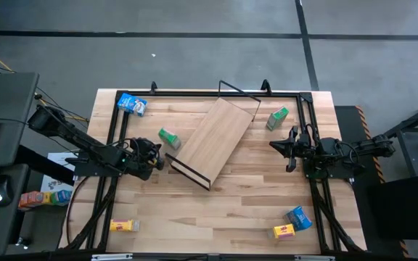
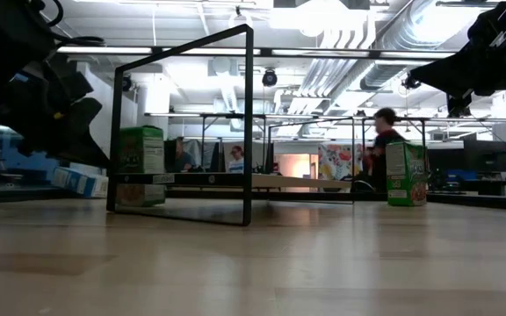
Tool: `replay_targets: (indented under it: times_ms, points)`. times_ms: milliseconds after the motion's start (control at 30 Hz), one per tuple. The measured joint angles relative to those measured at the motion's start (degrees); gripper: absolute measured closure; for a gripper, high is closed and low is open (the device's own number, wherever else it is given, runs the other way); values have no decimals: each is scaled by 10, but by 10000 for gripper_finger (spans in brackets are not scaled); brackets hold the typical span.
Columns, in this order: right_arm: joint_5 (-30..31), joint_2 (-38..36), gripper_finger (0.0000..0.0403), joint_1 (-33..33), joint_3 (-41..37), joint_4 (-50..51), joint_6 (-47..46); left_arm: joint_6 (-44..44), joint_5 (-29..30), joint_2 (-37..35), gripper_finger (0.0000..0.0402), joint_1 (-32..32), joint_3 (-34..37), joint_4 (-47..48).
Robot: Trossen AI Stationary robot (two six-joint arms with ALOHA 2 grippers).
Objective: Stack cereal on shelf
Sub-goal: Put the left green cereal box on the shelf
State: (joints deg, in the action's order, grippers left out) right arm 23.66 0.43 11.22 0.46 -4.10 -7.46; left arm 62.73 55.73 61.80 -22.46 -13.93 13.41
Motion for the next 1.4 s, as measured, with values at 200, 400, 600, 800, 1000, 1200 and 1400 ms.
replay_targets:
  times_ms: [200,400,600,800,1000,1200,1400]
  points:
    - [0,0,403,0,0,0,0,-91,-112,-13,401,0,-15,3]
    - [0,0,403,0,0,0,0,-210,-186,-52,379,0,-90,100]
    - [0,0,403,0,0,0,0,-211,-159,-80,326,0,-195,347]
    - [0,0,403,0,0,0,0,-301,-151,-88,250,38,-255,416]
    - [0,0,403,0,0,0,0,-464,-222,-88,178,148,-285,363]
    - [0,0,403,0,0,0,0,-629,-349,-72,149,260,-331,320]
    - [0,0,403,0,0,0,0,-751,-476,-29,147,369,-387,319]
